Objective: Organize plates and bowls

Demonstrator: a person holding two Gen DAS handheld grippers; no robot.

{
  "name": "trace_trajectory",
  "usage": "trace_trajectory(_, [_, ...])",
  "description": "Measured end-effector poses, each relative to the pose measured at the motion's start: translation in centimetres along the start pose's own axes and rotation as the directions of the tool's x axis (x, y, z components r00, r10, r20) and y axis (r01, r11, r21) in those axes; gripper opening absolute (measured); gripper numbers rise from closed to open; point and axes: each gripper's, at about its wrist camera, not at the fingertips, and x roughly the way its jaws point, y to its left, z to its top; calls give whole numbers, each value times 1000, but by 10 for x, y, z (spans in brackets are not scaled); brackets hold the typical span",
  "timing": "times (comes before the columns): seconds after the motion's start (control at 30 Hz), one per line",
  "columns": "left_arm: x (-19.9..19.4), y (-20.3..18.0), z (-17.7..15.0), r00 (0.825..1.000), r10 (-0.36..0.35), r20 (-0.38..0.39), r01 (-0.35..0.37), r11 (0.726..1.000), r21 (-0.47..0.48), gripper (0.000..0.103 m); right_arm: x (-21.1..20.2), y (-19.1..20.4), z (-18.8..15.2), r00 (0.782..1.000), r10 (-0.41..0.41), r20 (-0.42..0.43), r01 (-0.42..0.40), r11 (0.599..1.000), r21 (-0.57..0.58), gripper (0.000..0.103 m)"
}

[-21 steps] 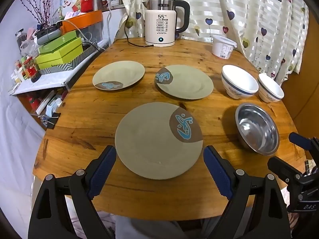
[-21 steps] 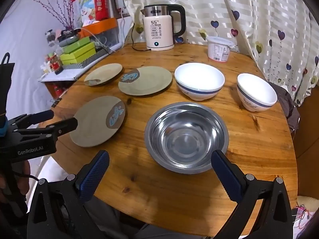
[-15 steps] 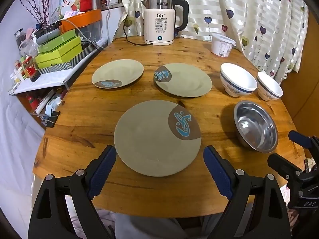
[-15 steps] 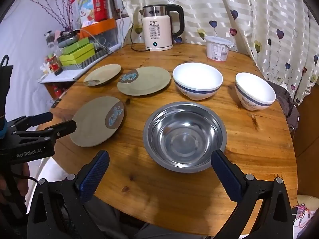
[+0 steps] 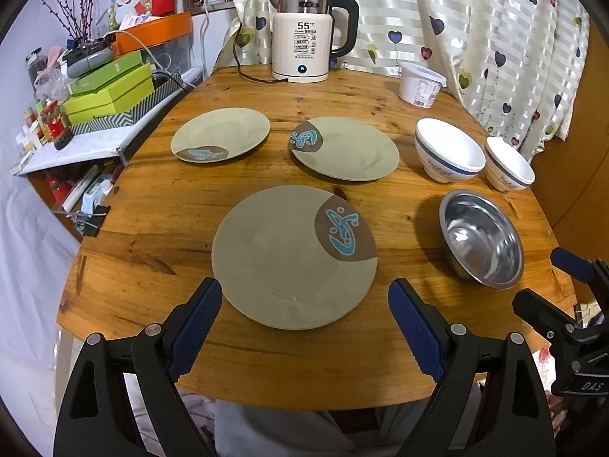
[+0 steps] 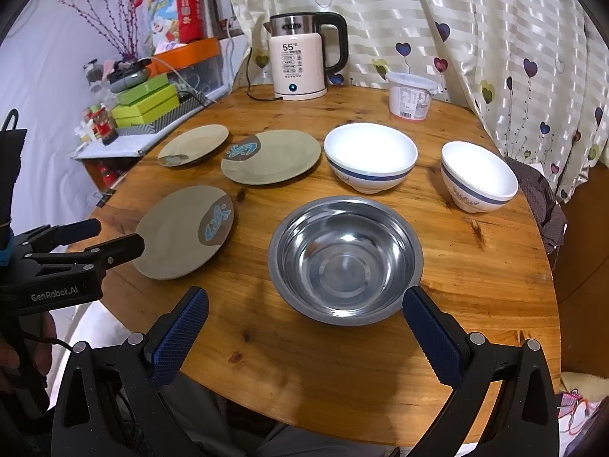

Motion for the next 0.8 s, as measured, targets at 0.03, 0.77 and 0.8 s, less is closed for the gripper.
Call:
trace_trajectory(0.03, [0, 0, 0, 1000, 0, -1, 0, 1000, -1, 90, -1, -1, 1, 1000, 1, 1, -1, 1000, -1, 103])
trace_trajectory(0.77, [11, 5, 5, 1000, 10, -24, -10, 1000, 2, 90, 11, 11, 12, 997, 79, -8, -80, 996, -40, 103])
trace_trajectory(0.8, [11, 5, 5, 1000, 12, -25, -12, 1000, 0, 90, 11, 11, 13, 997, 80, -9, -80, 996, -42, 103])
